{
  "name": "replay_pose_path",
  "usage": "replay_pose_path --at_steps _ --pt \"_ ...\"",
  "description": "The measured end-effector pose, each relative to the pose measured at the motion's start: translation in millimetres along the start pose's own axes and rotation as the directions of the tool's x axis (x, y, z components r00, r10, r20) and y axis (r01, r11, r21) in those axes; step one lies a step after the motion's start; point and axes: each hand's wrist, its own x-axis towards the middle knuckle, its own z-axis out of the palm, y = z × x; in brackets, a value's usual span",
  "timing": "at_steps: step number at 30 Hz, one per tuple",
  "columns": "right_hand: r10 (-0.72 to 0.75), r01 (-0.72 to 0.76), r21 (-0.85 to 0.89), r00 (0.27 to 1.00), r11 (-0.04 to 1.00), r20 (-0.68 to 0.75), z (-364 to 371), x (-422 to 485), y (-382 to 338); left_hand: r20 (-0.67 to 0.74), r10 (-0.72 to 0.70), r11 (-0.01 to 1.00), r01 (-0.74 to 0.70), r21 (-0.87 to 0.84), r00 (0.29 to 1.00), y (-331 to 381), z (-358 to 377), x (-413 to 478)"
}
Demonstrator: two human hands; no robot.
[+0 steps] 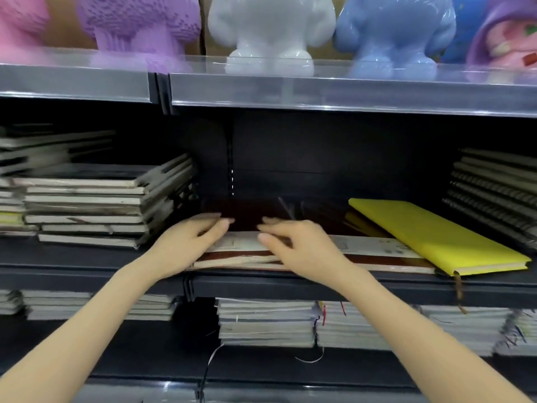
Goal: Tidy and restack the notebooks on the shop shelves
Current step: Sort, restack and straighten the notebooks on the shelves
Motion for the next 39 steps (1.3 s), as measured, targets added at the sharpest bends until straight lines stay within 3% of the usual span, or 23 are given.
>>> replay_pose_path --at_steps 2,5,8,13,17,21,23,28,33,39 --pt "0.118 -0.121 -0.142 0.993 0.982 -0.033 -31 -25 30 0.125 0.064 0.994 -0.074 0.077 0.99 -5 3 -5" --pt "0.366 -0.314 -0.315 0.923 0.896 0.121 -65 -52 60 0.176 0.1 0.987 -0.12 0.106 0.979 -12 -4 -5" --pt "0.415 -0.341 -0.337 0.892 0.878 0.179 -73 -58 75 0.261 0.07 0.997 -0.076 0.013 0.963 -15 -16 1" --pt "0.303 -0.235 -0.419 0.947 0.877 0.104 -66 -65 80 0.322 0.056 0.99 -0.011 -0.139 0.945 -13 -16 13" --pt "0.27 -0.302 -0.161 0.943 0.94 -0.192 -63 -62 80 0.285 0.048 0.975 0.017 -0.22 0.957 -13 -12 9" --pt "0.179 -0.236 -0.127 0.92 0.963 -0.35 -52 -42 49 0.281 0.046 0.959 0.036 -0.281 0.959 -5 -10 11" --pt "0.107 -0.158 -0.144 0.944 0.977 -0.311 -37 -30 25 0.246 0.049 0.947 0.034 -0.32 0.968 -7 -8 10" --pt "-0.037 -0.009 -0.283 0.987 0.959 -0.156 -7 2 -18 -0.098 -0.079 0.878 0.023 -0.477 0.992 -13 0 2" --pt "-0.033 0.065 -0.386 0.996 0.92 0.088 15 28 -33 -0.099 -0.111 0.918 0.064 -0.391 0.989 -9 2 0" --pt "-0.003 0.018 -0.147 0.995 0.989 0.101 19 22 -35 -0.132 -0.022 0.951 -0.02 -0.309 0.991 -7 0 -7"
